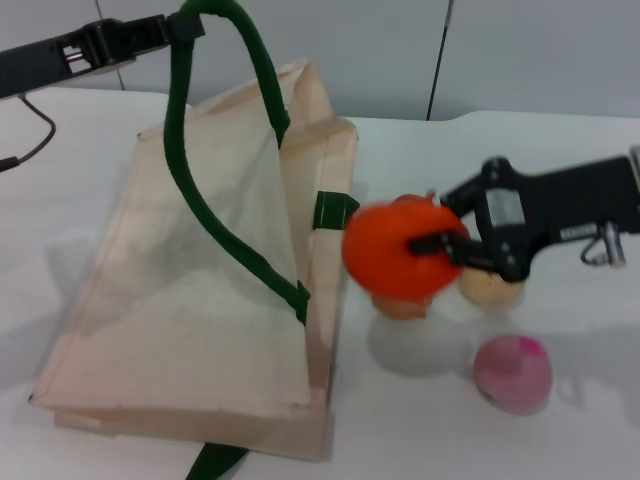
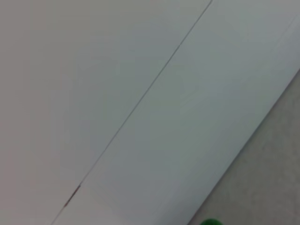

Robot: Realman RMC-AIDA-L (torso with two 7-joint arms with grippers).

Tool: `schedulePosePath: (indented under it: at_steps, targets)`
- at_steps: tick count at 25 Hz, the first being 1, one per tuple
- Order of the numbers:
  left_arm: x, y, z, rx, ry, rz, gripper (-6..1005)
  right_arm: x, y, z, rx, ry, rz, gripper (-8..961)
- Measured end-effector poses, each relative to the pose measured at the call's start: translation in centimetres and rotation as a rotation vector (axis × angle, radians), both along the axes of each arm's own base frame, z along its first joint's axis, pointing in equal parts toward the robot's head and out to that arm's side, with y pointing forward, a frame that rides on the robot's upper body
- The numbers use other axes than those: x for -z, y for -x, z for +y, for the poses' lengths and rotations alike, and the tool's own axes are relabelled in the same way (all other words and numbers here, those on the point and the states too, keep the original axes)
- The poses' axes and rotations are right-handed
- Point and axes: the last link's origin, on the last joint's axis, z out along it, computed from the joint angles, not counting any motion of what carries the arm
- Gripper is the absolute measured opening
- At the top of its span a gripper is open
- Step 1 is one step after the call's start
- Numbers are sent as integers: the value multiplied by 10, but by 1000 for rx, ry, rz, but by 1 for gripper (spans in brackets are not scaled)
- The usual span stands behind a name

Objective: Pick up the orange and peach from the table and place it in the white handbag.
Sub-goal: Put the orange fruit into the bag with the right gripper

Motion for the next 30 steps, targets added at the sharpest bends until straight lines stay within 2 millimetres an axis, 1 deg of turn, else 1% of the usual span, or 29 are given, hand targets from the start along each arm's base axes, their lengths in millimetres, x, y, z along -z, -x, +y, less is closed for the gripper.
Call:
schedulePosePath:
  at_steps: [4, 9, 12, 17, 23, 30]
  targets:
    - [2, -5, 0, 20, 8, -10, 143, -1, 17, 11, -22, -35, 33, 108]
    - [5, -11, 2, 41, 23, -24, 143, 8, 30, 24, -7, -72, 38, 89]
    - [7, -16, 3, 60, 32, -32, 143, 13, 32, 32, 14, -102, 24, 78]
    - [7, -20, 3, 78, 34, -45, 143, 20, 27, 40, 51, -145, -9, 64]
    - [8, -24, 1, 100, 31, -73, 144, 41, 27, 44, 66, -144, -73, 60]
    - [5, -28, 0, 121, 15, -102, 144, 72, 44, 39, 17, -82, -123, 59]
